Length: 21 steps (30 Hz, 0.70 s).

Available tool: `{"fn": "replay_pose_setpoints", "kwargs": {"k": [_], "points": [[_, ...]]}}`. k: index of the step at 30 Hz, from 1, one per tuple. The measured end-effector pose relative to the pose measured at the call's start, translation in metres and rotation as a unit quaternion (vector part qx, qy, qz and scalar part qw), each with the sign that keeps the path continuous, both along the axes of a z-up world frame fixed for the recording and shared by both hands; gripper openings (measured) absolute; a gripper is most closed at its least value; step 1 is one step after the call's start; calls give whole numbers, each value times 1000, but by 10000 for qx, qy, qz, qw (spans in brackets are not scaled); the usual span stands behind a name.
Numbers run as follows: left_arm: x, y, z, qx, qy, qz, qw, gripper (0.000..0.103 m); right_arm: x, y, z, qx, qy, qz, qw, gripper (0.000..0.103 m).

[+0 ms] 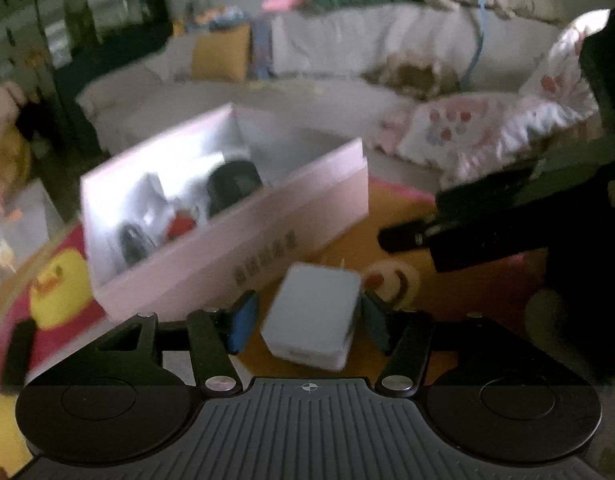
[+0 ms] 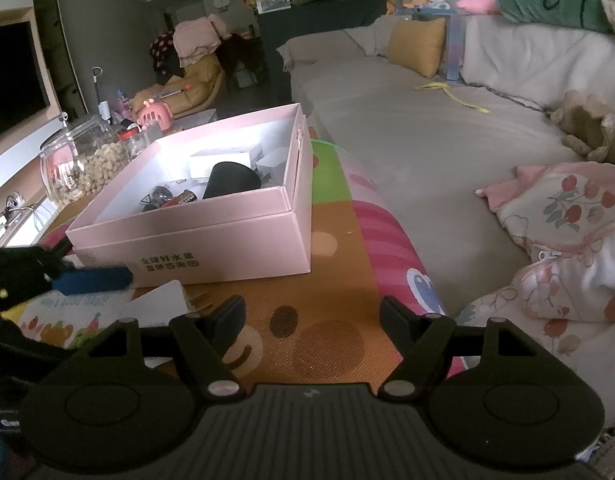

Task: Organize rigid objects
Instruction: 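Grasp the white charger cube with the left gripper and lift it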

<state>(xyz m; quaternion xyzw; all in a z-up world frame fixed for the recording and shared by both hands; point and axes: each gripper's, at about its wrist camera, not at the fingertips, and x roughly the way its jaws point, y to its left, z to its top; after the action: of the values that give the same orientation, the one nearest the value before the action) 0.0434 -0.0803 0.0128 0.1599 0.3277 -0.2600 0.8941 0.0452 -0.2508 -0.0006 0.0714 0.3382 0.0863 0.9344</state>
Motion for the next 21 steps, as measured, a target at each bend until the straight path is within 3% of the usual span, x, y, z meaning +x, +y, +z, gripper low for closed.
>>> {"fn": "replay_pose_setpoints", "kwargs": {"k": [9,11,13,15,19,21], "points": [[20,4,-13,-639,294,180,9974,62,0,0,0,3,-2,-1,10000,76],[19,5,-13,-637,279,152,9975,62,0,0,0,7,3,0,10000,76],[16,8,-12,-665,293,146,9972,60,0,0,0,3,12,-4,10000,76],[13,12,-11,-775,334,172,9963,50,-1,2,2,-28,5,-22,10000,76],[3,33,-6,-1163,455,310,9917,50,-5,12,25,-173,-335,44,9993,76],[-10,49,-3,-1238,323,461,9907,50,-5,24,45,-298,-608,202,9975,76]]}}
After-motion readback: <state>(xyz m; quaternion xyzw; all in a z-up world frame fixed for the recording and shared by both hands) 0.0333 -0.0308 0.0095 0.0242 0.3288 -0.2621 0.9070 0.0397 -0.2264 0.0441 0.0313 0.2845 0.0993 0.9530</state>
